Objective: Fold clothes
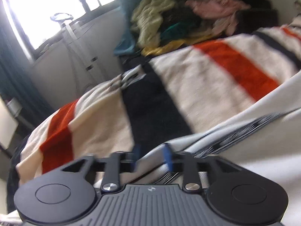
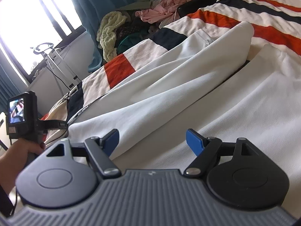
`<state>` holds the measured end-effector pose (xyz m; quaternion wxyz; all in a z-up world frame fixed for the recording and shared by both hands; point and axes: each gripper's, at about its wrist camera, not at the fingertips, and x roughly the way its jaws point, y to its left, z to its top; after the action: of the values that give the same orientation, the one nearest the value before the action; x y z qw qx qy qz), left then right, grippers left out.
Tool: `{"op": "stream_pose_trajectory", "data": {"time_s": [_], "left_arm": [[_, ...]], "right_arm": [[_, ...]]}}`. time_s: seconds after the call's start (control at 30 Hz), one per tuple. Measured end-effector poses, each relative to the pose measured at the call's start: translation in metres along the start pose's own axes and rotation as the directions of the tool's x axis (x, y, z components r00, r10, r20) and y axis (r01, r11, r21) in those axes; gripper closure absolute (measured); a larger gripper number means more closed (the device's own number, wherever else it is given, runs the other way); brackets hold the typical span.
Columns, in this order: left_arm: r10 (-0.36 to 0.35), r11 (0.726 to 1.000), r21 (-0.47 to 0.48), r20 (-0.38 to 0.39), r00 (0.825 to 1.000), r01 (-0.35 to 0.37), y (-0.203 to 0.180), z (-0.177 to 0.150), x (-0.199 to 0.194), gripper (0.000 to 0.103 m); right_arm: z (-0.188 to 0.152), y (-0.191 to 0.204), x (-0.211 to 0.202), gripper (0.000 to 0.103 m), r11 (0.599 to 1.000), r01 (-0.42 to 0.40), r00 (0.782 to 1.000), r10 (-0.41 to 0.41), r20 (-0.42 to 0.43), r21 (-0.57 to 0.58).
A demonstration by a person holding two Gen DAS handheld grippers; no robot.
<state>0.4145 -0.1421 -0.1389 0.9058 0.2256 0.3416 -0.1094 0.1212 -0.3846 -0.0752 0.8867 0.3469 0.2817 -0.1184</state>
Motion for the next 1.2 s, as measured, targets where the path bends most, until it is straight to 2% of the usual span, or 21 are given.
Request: {"op": "stream_pose_trajectory", "data": {"time_s": [0.1,0.27,0.37,0.43,0.47,0.53,0.63,0.67,0.7,0.8,0.9,0.97,1.07,1.1,1.17,1.2], "left_arm": [[-0.147,0.989,0.010,0.056,0.988,0.146,-0.013,0.011,-0.008,0.040],[-0.319,0.941,0.147,0.073,0.945,0.306,-0.077,0.031,-0.002,0.039],[-0.387,0.900,0.241,0.055,0.920,0.364,-0.123,0.038,0.010,0.039],[-0.397,0.885,0.280,0.043,0.917,0.371,-0.150,0.043,0.020,0.039],[-0.393,0.887,0.282,0.044,0.918,0.366,-0.161,0.046,0.024,0.039],[-0.405,0.888,0.257,0.043,0.913,0.382,-0.174,0.050,0.030,0.045],[-0.434,0.883,0.214,0.035,0.900,0.417,-0.189,0.057,0.035,0.064],[-0.438,0.879,0.220,0.023,0.899,0.422,-0.193,0.058,0.036,0.082],[-0.437,0.876,0.232,0.016,0.899,0.422,-0.197,0.059,0.036,0.096],[-0.398,0.891,0.260,0.053,0.916,0.372,-0.204,0.066,0.029,0.101],[-0.317,0.938,0.195,0.138,0.938,0.288,-0.205,0.080,0.021,0.101],[-0.269,0.956,0.162,0.159,0.950,0.244,-0.211,0.086,0.021,0.100],[-0.251,0.963,0.132,0.141,0.958,0.233,-0.221,0.083,0.026,0.094],[-0.251,0.964,0.127,0.141,0.958,0.234,-0.223,0.081,0.026,0.085],[-0.256,0.963,0.123,0.148,0.955,0.239,-0.224,0.077,0.021,0.075],[-0.253,0.964,0.121,0.152,0.956,0.236,-0.223,0.075,0.017,0.065]], "right_arm": [[0.001,-0.003,-0.002,0.023,1.000,-0.007,1.000,0.007,-0.007,0.024],[-0.001,-0.017,-0.002,0.024,0.995,0.015,1.000,-0.014,-0.007,0.095],[-0.001,-0.020,-0.002,0.024,0.994,0.014,1.000,-0.016,0.014,0.107],[-0.001,-0.020,0.001,0.024,0.996,0.023,1.000,-0.025,0.019,0.088],[-0.001,-0.021,0.003,0.024,0.996,0.024,1.000,-0.026,0.015,0.090],[0.000,-0.023,0.003,0.024,0.995,0.018,1.000,-0.020,0.016,0.097],[0.000,-0.026,0.003,0.024,0.994,0.008,1.000,-0.010,0.019,0.108],[0.000,-0.026,0.003,0.024,0.994,0.005,1.000,-0.007,0.021,0.112],[0.001,-0.027,0.003,0.024,0.993,0.002,1.000,-0.004,0.022,0.116],[0.001,-0.030,0.002,0.024,0.992,-0.009,1.000,0.005,0.024,0.129],[0.001,-0.032,0.000,0.024,0.991,-0.004,0.999,-0.001,0.036,0.137],[0.002,-0.032,-0.001,0.024,0.991,0.003,0.999,-0.009,0.044,0.137],[0.002,-0.034,-0.001,0.024,0.991,0.009,0.999,-0.016,0.048,0.136],[0.003,-0.034,-0.002,0.024,0.991,0.012,0.998,-0.019,0.053,0.132],[0.003,-0.035,-0.003,0.024,0.993,0.021,0.997,-0.030,0.066,0.120],[0.003,-0.036,-0.003,0.024,0.993,0.028,0.997,-0.037,0.073,0.116]]}}
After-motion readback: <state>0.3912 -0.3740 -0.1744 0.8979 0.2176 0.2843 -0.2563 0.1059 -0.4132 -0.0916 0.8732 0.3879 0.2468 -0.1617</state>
